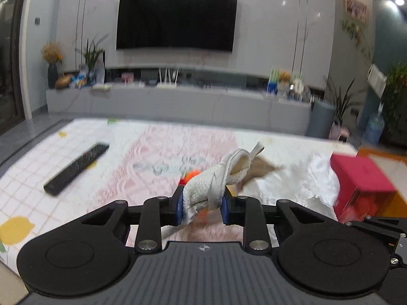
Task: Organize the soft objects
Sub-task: 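Grasp the white cloth with the left gripper while the right grasps the white plastic bag, then carry the cloth and plastic bag into the orange box and release both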
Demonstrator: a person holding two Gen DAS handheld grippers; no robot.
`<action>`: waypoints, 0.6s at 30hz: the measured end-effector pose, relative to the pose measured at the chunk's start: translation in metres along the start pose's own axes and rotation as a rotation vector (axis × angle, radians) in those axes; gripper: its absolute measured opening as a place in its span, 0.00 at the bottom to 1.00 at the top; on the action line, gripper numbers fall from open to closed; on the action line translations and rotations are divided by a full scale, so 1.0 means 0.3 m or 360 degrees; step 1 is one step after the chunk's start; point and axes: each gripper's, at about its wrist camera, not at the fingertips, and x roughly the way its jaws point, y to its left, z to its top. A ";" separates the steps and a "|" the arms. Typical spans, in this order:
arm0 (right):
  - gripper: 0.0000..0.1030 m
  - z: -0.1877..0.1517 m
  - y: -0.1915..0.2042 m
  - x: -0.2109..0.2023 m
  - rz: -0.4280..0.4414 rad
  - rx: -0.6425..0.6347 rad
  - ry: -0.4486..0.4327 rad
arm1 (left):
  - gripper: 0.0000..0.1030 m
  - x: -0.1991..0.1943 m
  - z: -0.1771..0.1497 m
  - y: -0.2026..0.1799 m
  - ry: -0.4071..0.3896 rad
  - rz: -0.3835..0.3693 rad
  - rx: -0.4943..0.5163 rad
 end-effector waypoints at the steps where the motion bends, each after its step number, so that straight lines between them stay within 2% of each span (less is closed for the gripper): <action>1: 0.06 0.012 0.000 -0.021 0.0011 0.0003 -0.0022 | 0.29 -0.015 0.010 -0.007 -0.0033 0.0009 0.0013; 4: 0.06 0.044 -0.008 -0.069 0.0047 0.0038 -0.0048 | 0.29 -0.065 0.042 -0.023 -0.0085 0.0018 0.0024; 8: 0.06 0.070 -0.020 -0.131 0.0076 0.0094 -0.0066 | 0.29 -0.119 0.062 -0.030 -0.0065 -0.0022 -0.0011; 12: 0.06 0.084 -0.018 -0.206 0.0064 0.0112 -0.0082 | 0.29 -0.183 0.068 -0.048 -0.0053 -0.0087 -0.0039; 15: 0.06 0.095 -0.025 -0.266 0.0068 0.0139 -0.0107 | 0.29 -0.230 0.064 -0.076 -0.0064 -0.0123 -0.0006; 18: 0.06 0.095 -0.023 -0.328 0.0014 0.0105 -0.0113 | 0.29 -0.262 0.061 -0.113 -0.0059 -0.0154 0.0041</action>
